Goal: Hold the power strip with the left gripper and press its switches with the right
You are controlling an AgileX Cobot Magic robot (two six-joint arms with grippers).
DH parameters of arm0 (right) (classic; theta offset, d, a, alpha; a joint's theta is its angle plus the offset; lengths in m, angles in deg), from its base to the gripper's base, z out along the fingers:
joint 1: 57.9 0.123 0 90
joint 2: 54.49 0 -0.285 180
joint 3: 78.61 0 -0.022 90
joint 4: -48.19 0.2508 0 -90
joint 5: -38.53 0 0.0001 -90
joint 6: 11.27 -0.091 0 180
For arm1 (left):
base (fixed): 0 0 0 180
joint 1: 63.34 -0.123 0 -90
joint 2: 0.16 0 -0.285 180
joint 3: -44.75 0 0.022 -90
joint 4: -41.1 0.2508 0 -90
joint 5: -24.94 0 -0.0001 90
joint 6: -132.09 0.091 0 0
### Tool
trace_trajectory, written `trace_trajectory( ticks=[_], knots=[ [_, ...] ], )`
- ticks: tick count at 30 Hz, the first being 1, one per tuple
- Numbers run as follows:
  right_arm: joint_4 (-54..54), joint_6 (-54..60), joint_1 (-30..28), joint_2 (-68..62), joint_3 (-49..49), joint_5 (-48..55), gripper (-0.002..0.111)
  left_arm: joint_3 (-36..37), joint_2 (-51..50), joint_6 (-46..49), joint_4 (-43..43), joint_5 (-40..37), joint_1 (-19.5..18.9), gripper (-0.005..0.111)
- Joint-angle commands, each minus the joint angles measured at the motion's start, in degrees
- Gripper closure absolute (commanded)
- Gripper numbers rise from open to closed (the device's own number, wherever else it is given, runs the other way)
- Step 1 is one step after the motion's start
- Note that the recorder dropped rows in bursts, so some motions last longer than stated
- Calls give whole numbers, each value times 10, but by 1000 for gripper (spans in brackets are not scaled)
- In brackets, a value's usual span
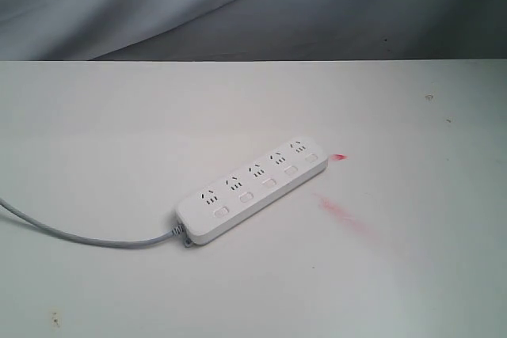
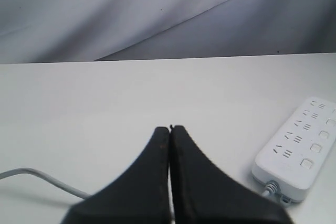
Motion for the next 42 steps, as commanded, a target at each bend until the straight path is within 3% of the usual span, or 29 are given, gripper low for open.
trace_trajectory(
  ticks=[1, 23, 28, 32, 35, 37, 39, 42],
  knots=[
    [-8, -1, -3, 0, 2, -10, 108, 2, 3, -6, -7, 11, -2, 107],
    [-8, -1, -3, 0, 2, -10, 108, 2, 5, -3, -7, 11, -2, 107],
    [-8, -1, -3, 0, 2, -10, 108, 2, 90, -8, 11, 1, -2, 107],
    [-8, -1, -3, 0, 2, -10, 108, 2, 139, -173, 188, -44, -9, 107],
    [-8, -1, -3, 0, 2, -10, 108, 2, 156, -224, 223, -91, -69, 107],
    [-8, -1, -3, 0, 2, -10, 108, 2, 156, -291, 275, -99, -88, 107],
    [-8, -1, -3, 0, 2, -10, 108, 2, 156, -370, 345, -99, -86, 107],
    [-8, -1, -3, 0, 2, -10, 108, 2, 156, -383, 354, -99, -86, 107]
  ],
)
